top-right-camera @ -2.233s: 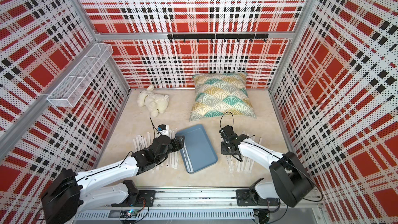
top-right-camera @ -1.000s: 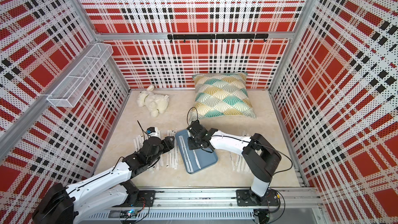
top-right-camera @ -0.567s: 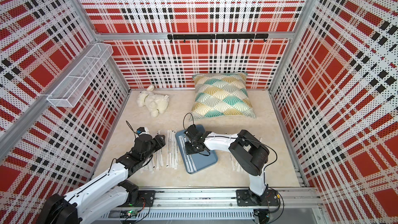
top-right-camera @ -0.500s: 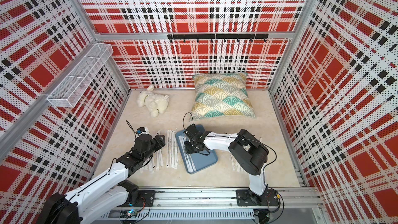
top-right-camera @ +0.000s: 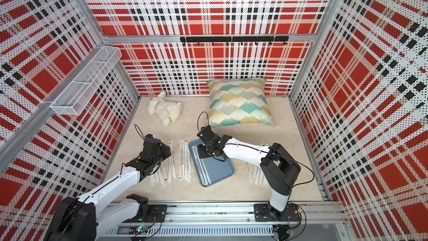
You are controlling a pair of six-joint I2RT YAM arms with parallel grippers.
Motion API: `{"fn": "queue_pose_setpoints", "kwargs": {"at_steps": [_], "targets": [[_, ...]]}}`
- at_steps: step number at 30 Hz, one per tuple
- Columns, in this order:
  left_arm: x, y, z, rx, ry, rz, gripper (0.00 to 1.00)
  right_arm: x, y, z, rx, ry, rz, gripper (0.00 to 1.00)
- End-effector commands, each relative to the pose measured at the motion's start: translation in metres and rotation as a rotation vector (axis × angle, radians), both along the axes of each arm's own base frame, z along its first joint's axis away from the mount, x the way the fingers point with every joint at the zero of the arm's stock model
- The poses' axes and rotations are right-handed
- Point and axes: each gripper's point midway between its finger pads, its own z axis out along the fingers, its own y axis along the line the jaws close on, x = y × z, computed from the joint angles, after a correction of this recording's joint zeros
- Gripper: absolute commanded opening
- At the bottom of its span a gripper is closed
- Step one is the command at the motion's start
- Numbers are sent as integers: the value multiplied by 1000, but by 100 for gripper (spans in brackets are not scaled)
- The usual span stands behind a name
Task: Put the straws into the storage box
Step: Place the straw in the storage box, then pick up the straw from the center of the board.
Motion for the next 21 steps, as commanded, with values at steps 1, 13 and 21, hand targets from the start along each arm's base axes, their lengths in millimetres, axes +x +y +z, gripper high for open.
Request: {"fn": "queue_pose_setpoints", "kwargs": {"at_steps": [1,13,21], "targets": [[7,-9,2,44,14,-49,25,1,-7,0,-17,-23,-33,32],[5,-18,-27,185,116,-91,25,-2,-15,-7,-33,-24,-41,30],[1,-18,-43,180,142,-97,24,-1,-14,-10,-38,-23,-42,29]]}}
